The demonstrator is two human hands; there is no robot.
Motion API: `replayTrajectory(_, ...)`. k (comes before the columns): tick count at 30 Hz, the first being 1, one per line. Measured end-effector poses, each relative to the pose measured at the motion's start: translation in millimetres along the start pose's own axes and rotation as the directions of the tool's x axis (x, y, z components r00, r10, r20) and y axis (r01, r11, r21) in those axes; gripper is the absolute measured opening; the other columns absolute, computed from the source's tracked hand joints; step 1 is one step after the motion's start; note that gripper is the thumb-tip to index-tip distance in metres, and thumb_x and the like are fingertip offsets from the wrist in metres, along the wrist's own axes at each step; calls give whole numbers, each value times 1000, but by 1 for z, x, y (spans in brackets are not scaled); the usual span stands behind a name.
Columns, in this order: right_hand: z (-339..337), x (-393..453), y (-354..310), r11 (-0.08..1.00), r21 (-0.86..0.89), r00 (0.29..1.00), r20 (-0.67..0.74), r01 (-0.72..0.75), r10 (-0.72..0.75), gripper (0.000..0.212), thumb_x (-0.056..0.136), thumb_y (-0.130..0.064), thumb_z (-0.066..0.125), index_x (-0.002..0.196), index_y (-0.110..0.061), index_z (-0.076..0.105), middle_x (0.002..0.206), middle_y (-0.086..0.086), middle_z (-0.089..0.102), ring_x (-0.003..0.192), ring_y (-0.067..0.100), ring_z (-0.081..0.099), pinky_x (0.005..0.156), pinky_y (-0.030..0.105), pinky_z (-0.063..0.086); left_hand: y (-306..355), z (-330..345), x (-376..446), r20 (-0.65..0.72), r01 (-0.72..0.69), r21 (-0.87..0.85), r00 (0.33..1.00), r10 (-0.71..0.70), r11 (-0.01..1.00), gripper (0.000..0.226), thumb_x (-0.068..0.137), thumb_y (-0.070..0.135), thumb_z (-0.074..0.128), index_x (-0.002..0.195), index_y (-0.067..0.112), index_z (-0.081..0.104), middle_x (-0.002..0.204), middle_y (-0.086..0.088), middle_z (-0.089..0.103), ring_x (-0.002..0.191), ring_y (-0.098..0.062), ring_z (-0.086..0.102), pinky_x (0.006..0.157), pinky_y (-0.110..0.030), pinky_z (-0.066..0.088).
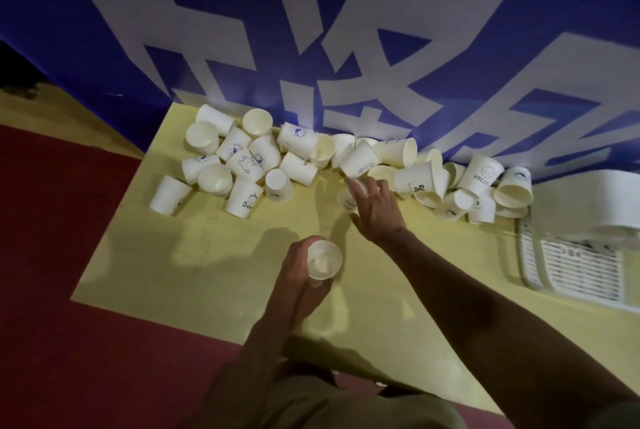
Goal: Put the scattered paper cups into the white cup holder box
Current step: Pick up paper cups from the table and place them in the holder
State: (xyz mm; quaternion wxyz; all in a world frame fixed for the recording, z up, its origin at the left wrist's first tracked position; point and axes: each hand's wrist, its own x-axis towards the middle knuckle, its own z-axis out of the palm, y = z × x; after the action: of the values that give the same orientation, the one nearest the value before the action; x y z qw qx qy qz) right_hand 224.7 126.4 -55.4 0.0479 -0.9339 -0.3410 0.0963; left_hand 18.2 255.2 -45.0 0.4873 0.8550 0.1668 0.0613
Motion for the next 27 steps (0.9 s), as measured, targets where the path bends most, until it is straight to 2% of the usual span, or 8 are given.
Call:
replayTrajectory(3, -1, 13, -4, 996, -87, 1000, 26, -12, 15, 71, 83, -23, 78, 146, -17, 46, 139, 18, 52, 112, 38, 52, 85, 51, 50, 0, -8, -8, 16, -36, 0, 999, 36, 999, 75, 82, 29, 82, 144, 26, 40, 134, 4, 48, 121, -6, 49, 102, -14, 37)
replayTrajectory(8, 0, 15, 5, 984, -178, 996, 84, 16, -1, 62, 75, -19, 84, 129, -10, 56, 118, 20, 60, 96, 35, 56, 75, 46, 52, 1, -14, -11, -14, -5, 35, 1000, 5, 999, 76, 84, 49, 71, 144, 12, 42, 136, 0, 49, 125, -11, 49, 105, -14, 37)
replayTrajectory(12, 2, 0, 10, 997, -49, 997, 55, 55, -52, 45, 85, -20, 76, 122, -7, 55, 109, 21, 59, 84, 35, 57, 67, 49, 56, 1, -13, -13, 21, 40, 8, 999, -40, 999, 77, 82, 50, 71, 145, 19, 40, 136, 6, 46, 126, -3, 46, 103, -10, 34)
replayTrajectory(15, 4, -22, 17, 994, 94, 996, 68, 48, -55, 61, 83, -25, 79, 126, -9, 38, 108, 20, 56, 85, 37, 59, 62, 49, 57, 4, -9, -11, 55, 136, -43, 990, -133, 990, 78, 78, 42, 78, 144, 32, 38, 136, 14, 43, 123, 4, 42, 99, -11, 34)
replayTrajectory(17, 4, -39, 22, 996, 86, 991, 132, -11, 0, 75, 79, -32, 84, 129, -10, 32, 113, 17, 56, 88, 35, 64, 68, 49, 60, 6, -4, -9, 51, 164, -41, 985, -162, 986, 78, 78, 33, 81, 143, 34, 38, 135, 15, 43, 121, 1, 43, 99, -18, 36)
replayTrajectory(20, 11, -59, 29, 992, 1, 957, 263, -130, 125, 85, 84, -38, 80, 143, -12, 24, 123, 14, 54, 95, 33, 68, 77, 45, 63, 10, 2, -7, 76, 153, -17, 986, -151, 988, 79, 80, 30, 82, 144, 34, 37, 135, 16, 42, 122, -1, 42, 100, -20, 37)
replayTrajectory(24, 21, -78, 31, 987, -88, 908, 388, -134, 158, 112, 87, -42, 77, 162, -30, -6, 131, 18, 54, 110, 34, 62, 88, 43, 56, 15, 5, -8, 118, 124, 13, 985, -125, 992, 79, 82, 31, 81, 147, 32, 35, 137, 16, 41, 124, 1, 41, 97, -4, 30)
replayTrajectory(27, 24, -89, 32, 988, -100, 901, 407, -115, 146, 113, 85, -43, 77, 160, -39, -7, 130, 19, 54, 118, 34, 51, 93, 43, 51, 16, 7, -9, 130, 129, 34, 983, -133, 991, 79, 82, 30, 81, 147, 30, 36, 137, 15, 41, 125, 2, 40, 95, 1, 27)
